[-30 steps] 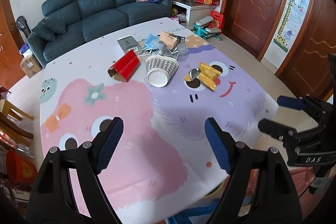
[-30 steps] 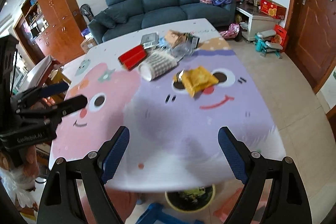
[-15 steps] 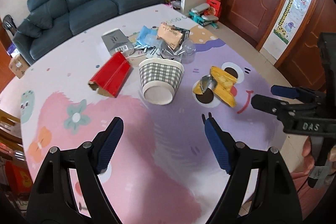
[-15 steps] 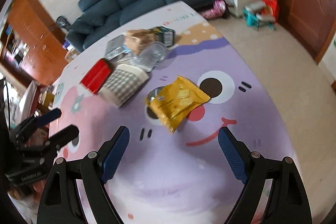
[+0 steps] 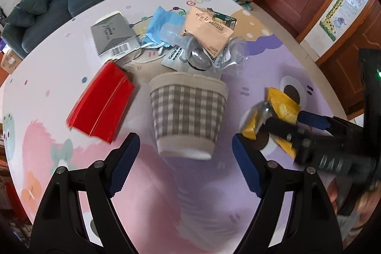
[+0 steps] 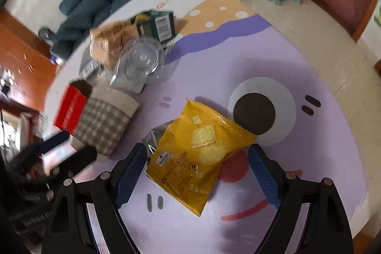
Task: Collect trash
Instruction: 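Grasp the yellow snack bag with the right tool, then grasp the gray plaid paper cup with the left tool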
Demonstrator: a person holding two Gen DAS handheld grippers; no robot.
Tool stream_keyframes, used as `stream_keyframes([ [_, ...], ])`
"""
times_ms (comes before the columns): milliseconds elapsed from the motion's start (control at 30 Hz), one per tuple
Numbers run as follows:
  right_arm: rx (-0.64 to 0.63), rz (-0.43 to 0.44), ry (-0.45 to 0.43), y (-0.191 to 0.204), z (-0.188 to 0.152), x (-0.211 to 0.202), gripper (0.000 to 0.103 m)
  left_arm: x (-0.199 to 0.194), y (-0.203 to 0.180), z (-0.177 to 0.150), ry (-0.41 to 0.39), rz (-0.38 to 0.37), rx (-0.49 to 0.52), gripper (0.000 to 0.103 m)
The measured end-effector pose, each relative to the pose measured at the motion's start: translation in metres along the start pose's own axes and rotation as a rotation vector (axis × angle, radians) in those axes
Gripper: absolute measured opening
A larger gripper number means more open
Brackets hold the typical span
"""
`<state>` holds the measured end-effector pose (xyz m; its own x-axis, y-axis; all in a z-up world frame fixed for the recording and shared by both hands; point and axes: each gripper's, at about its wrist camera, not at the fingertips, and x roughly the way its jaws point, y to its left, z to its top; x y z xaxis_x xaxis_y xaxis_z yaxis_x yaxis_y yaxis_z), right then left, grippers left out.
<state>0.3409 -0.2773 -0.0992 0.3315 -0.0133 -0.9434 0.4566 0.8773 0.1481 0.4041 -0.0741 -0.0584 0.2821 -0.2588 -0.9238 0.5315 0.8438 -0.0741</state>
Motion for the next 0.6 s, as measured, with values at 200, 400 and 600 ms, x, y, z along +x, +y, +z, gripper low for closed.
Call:
stream_keyframes([
  [200, -0.105, -0.129, -0.036, 0.014, -0.01, 0.002, 0.054, 0.028, -0.005, 0.018, 0.063, 0.028, 0.012, 0.078],
  [400, -0.115, -0.094, -0.051, -0.004, -0.017, -0.006, 0.031, 0.047, -0.013, 0.025, 0.092, 0.07, 0.023, 0.075],
  [600, -0.104, -0.039, -0.055, -0.021, -0.03, -0.019, 0.023, 0.042, -0.028, 0.013, 0.047, 0.137, 0.076, 0.067],
])
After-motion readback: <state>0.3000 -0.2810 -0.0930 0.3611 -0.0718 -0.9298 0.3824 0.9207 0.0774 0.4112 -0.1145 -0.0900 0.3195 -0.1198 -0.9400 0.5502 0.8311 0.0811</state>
